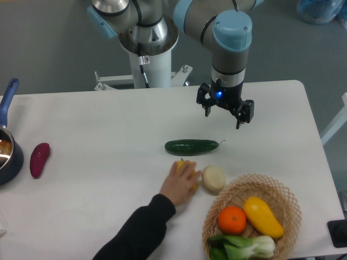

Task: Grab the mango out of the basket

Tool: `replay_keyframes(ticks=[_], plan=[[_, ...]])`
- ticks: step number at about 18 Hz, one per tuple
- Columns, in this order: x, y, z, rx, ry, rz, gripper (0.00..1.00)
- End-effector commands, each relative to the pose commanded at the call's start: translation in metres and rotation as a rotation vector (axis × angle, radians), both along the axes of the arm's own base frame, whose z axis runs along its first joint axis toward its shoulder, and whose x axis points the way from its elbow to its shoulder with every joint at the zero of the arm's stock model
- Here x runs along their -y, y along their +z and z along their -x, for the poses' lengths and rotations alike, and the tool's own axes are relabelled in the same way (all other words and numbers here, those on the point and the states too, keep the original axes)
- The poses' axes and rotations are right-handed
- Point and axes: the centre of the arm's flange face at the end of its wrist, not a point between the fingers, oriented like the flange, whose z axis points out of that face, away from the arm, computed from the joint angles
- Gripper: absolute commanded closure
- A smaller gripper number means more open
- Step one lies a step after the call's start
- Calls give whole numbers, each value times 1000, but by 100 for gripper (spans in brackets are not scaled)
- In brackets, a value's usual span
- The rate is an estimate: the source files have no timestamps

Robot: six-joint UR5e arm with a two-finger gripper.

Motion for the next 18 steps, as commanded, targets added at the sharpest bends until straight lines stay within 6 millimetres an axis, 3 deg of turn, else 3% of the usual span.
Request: replay_keyframes(ticks=[9, 18], plan=[[-2, 1, -3, 13, 6, -28, 0], [11, -13, -25, 55, 80, -40, 0]])
